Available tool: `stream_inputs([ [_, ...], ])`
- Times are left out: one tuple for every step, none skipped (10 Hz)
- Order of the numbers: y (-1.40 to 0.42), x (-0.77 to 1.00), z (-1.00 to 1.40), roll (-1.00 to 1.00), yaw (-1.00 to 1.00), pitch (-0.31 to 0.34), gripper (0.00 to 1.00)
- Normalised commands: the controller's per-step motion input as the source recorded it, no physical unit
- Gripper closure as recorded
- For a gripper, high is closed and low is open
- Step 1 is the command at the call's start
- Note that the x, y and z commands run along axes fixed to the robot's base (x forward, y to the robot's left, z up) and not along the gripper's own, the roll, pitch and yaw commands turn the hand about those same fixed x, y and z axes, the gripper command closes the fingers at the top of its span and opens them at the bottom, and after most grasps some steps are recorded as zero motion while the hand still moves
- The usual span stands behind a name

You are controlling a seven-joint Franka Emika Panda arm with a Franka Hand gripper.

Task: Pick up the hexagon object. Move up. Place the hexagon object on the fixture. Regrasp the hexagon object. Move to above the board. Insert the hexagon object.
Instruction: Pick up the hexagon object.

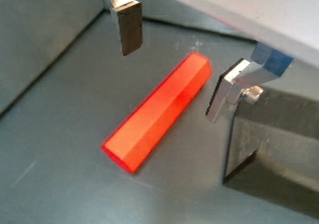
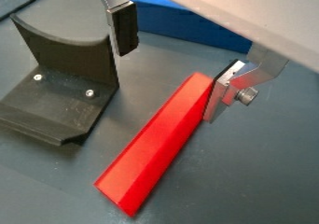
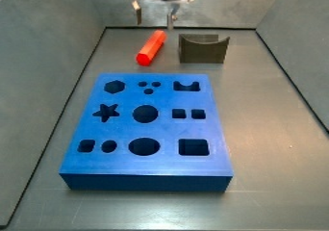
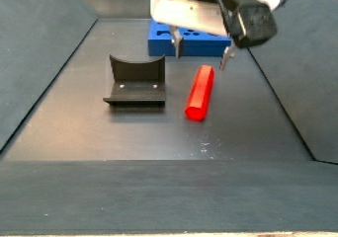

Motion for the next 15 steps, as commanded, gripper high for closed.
stream_inputs([
  [-0.35, 0.00, -0.86, -0.05, 0.37, -0.079, 0.00],
  [-0.54, 0.00, -0.85, 0.00, 0.51, 0.000, 0.00],
  [-0.57, 0.00, -0.68, 0.01, 0.56, 0.000, 0.00],
  [-0.07, -0.19, -0.01, -0.03, 0.19, -0.066, 0.00],
  [0.03, 0.00, -0.01, -0.03, 0.00, 0.000, 0.00],
  [0.45, -0.07, -0.32, -0.25, 0.25, -0.066, 0.00],
  [0.00, -0.01, -0.15, -0.10, 0.07, -0.029, 0.00],
  [0.00, 0.00, -0.10, 0.00, 0.02, 0.000, 0.00],
  [-0.09, -0.30, -0.68, 0.00, 0.71, -0.063, 0.00],
  [0.00, -0.15, -0.36, -0.16, 0.60, -0.064, 0.00],
  [0.00, 0.00, 0.00, 0.00, 0.05, 0.000, 0.00],
  [0.00, 0.00, -0.10, 0.00, 0.00, 0.000, 0.00],
  [0.28, -0.14, -0.45, -0.21, 0.15, -0.111, 0.00],
  [0.00, -0.01, -0.10, -0.07, 0.02, -0.043, 0.00],
  [0.00, 0.00, -0.06, 0.02, 0.00, 0.000, 0.00],
])
